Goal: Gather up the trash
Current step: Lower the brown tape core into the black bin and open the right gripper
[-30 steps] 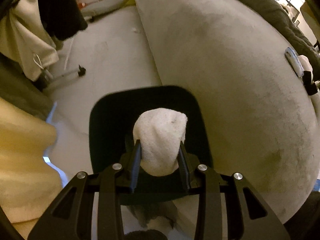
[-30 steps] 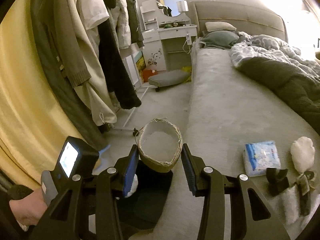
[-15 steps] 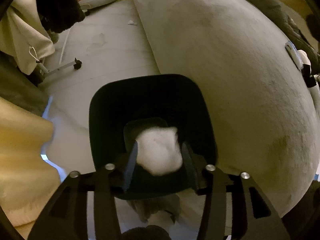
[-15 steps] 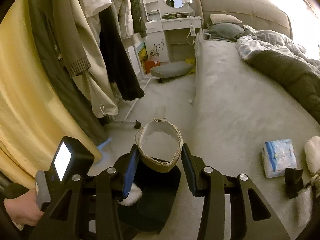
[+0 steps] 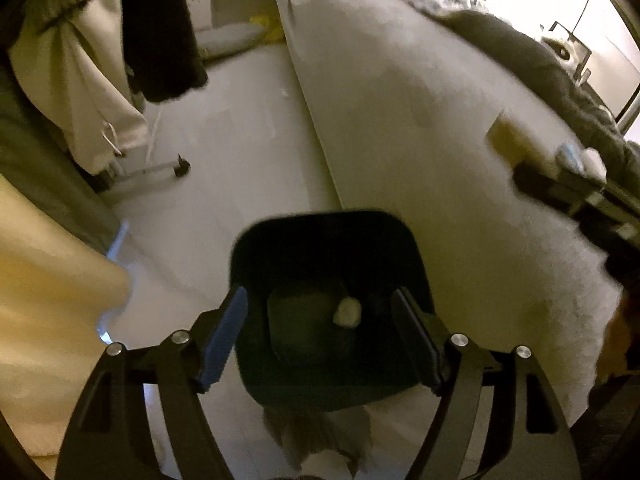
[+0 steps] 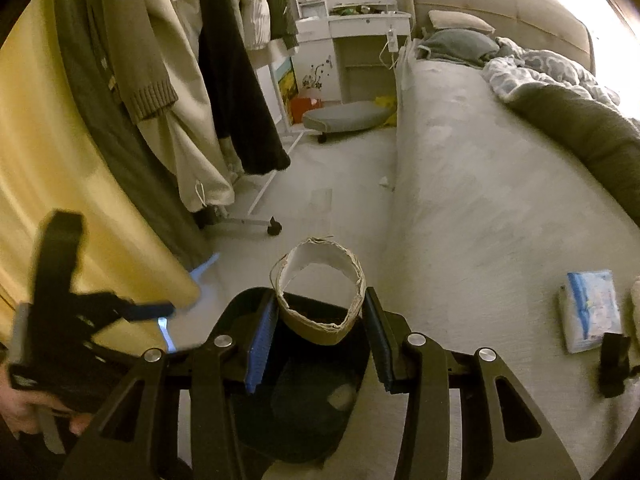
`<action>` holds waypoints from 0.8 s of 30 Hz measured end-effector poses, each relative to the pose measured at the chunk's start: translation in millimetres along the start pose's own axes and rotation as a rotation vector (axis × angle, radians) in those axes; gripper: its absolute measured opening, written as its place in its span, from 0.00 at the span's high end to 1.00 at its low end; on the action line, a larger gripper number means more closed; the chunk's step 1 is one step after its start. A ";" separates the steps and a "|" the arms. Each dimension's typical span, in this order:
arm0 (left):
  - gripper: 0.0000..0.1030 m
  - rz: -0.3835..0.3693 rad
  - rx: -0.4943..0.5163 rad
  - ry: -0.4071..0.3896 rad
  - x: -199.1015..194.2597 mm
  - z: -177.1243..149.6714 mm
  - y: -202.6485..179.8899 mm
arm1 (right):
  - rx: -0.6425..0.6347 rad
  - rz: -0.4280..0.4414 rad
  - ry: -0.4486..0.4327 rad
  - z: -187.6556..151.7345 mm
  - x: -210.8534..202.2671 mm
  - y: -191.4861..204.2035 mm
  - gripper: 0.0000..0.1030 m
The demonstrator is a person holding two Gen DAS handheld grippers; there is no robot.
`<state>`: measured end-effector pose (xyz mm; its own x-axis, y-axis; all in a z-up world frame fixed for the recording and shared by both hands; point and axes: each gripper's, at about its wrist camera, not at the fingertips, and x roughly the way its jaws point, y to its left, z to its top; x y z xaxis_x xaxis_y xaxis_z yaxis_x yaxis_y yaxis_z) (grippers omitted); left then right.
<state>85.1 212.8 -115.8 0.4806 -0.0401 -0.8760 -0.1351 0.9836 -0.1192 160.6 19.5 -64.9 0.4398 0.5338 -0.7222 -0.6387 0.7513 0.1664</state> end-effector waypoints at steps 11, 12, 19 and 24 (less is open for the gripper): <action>0.25 0.013 -0.025 -0.193 -45.4 11.2 18.0 | -0.002 0.015 0.091 -7.8 40.0 14.9 0.57; 0.25 0.017 -0.022 -0.205 -48.6 11.0 18.6 | -0.003 0.017 0.100 -8.6 44.3 16.9 0.57; 0.30 0.041 -0.014 -0.282 -69.4 11.3 28.1 | -0.016 0.026 0.164 -17.0 69.8 27.0 0.57; 0.35 0.035 -0.010 -0.312 -78.3 9.8 33.0 | -0.025 0.023 0.227 -27.5 88.9 32.2 0.57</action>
<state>51.5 250.2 -46.6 0.7178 0.0512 -0.6944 -0.1639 0.9817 -0.0970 161.7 80.5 -142.2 0.2733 0.4474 -0.8516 -0.6632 0.7288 0.1700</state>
